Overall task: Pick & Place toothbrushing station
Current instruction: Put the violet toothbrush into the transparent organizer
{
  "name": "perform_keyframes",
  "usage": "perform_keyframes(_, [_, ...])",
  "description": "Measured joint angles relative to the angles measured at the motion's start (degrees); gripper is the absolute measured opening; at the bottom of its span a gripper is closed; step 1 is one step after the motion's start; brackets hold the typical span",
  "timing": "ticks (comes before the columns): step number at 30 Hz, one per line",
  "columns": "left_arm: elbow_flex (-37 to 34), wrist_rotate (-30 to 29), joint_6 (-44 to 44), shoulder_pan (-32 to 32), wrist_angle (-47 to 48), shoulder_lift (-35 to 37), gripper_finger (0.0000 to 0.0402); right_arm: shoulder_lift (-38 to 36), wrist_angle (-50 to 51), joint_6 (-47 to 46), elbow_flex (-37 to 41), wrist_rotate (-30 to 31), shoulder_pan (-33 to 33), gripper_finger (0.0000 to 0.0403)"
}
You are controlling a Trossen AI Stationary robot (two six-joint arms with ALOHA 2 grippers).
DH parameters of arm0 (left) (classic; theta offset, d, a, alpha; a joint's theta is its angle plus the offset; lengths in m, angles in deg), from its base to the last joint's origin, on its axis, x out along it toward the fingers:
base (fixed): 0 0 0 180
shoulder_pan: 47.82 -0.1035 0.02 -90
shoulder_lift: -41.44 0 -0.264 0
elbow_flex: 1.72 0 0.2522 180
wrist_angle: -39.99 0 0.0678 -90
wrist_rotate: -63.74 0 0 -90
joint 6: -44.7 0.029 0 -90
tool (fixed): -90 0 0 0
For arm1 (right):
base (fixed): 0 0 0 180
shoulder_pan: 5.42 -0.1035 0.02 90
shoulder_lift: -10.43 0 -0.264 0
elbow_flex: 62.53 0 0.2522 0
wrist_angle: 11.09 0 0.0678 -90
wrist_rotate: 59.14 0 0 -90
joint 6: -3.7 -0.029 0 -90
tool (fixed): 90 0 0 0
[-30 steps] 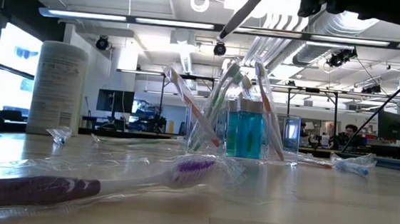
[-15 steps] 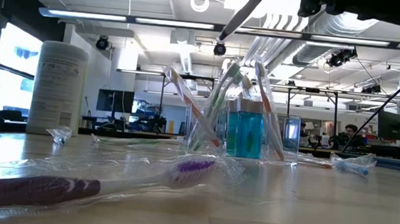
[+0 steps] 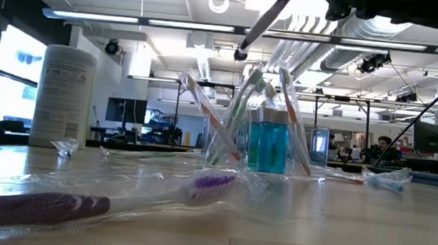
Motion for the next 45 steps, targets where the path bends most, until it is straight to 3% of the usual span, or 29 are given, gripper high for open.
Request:
perform_keyframes(7, [0.00, -1.51, 4.54, 4.15, -0.29, 0.11, 0.0139, -0.58, 2.21, 1.03, 0.00, 4.96, -0.02, 0.0015])
perform_keyframes(11, [0.00, -10.70, 4.67, 6.83, 1.94, 1.36, 0.0160, -2.99, 5.38, -0.53, 0.00, 11.02, -0.03, 0.0015])
perform_keyframes(17, [0.02, -21.70, -0.31, 10.59, 10.80, 3.86, 0.0180, -13.71, 20.89, -7.00, 0.00, 21.16, -2.39, 0.0015])
perform_keyframes(23, [0.02, -22.30, -7.78, 12.70, 21.77, 6.01, 0.0183, -26.73, 39.35, -19.52, 0.00, 23.69, -4.54, 0.0015])
perform_keyframes(29, [0.00, -22.55, -15.72, 13.01, 30.80, 7.20, 0.0183, -29.25, 51.26, -28.44, 0.02, 26.03, -0.01, 0.0015])
perform_keyframes(33, [0.04, -23.20, -22.21, 11.44, 36.74, 8.86, 0.0183, -27.75, 52.54, -32.77, 0.02, 23.96, 5.11, 0.0015])
perform_keyframes(40, [-0.02, -22.83, -30.63, 9.43, 45.83, 10.68, 0.0183, -22.47, 50.77, -36.69, 0.02, 13.55, 12.07, 0.0015])
perform_keyframes(45, [-3.06, -19.71, -31.51, 7.93, 45.63, 11.19, 0.0182, -18.41, 49.27, -40.54, 0.02, 6.70, 16.46, 0.0015])
